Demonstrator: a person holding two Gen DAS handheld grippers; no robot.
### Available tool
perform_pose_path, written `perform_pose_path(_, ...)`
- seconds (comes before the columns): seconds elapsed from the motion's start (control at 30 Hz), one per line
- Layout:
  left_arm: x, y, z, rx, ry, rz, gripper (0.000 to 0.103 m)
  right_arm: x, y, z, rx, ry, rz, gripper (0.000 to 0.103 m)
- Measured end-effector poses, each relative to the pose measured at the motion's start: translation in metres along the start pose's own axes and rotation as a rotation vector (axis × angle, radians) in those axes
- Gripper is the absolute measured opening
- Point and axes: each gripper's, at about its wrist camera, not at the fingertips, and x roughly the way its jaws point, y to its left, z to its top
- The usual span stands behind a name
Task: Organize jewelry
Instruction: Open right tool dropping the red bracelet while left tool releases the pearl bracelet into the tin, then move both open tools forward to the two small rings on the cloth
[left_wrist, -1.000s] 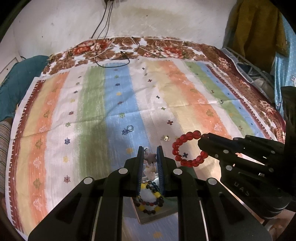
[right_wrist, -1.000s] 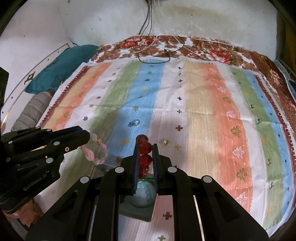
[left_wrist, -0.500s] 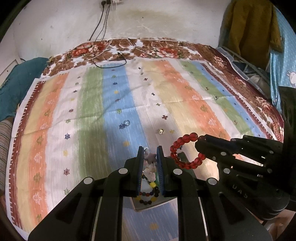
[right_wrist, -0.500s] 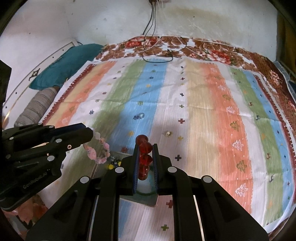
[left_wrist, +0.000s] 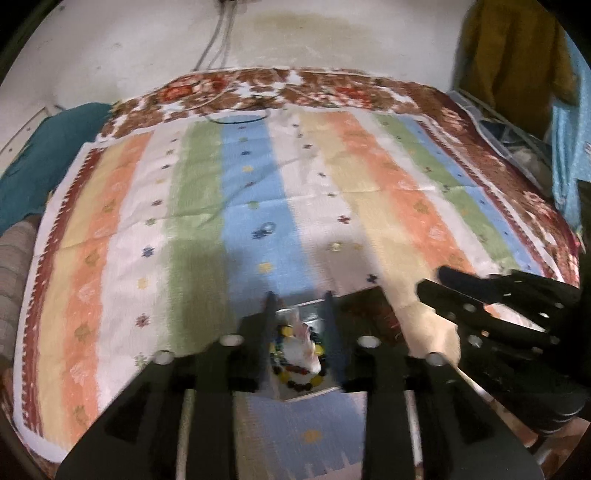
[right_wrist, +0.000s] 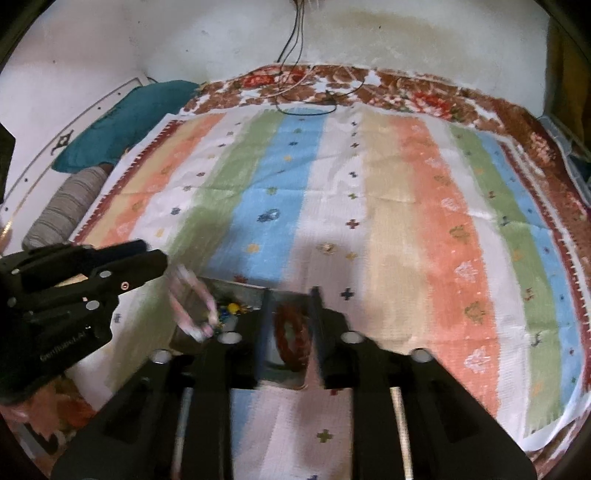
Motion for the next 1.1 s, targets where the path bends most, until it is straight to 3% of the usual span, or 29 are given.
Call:
perform_pose_path(0.07,0.002,0.007,0.001,-0.023,0.007,0.013,0.033,0.001,-0.002,0.001,0.007,0.001,-0.009,0.036)
perform_pose_path(0.33,0.006,0.022,0.005,-0.082,0.014,0.041,0.067,0.009,-0.008,0.003,0.024,0.024,-0.016,0.051)
perform_pose_path(0.57,0.015,0.041,0.011,-0.182,0.024,0.01,0.075,0.023,-0.014,0.008,0.043,0.061,-0.017,0.06)
perform_pose_path(0.63,0.02,0.046,0.014,-0.208,0.036,-0.002,0.078,0.026,-0.016,0.011,0.046,0.07,-0.009,0.068)
perform_pose_path(0.87,0.033,0.044,0.022,-0.187,0.044,0.009,0.088,0.037,-0.018,0.019,0.046,0.09,-0.02,0.076)
perform_pose_path(1.1,0.057,0.054,0.03,-0.211,0.062,0.017,0.091,0.048,-0.016,0.025,0.014,0.095,-0.041,0.083)
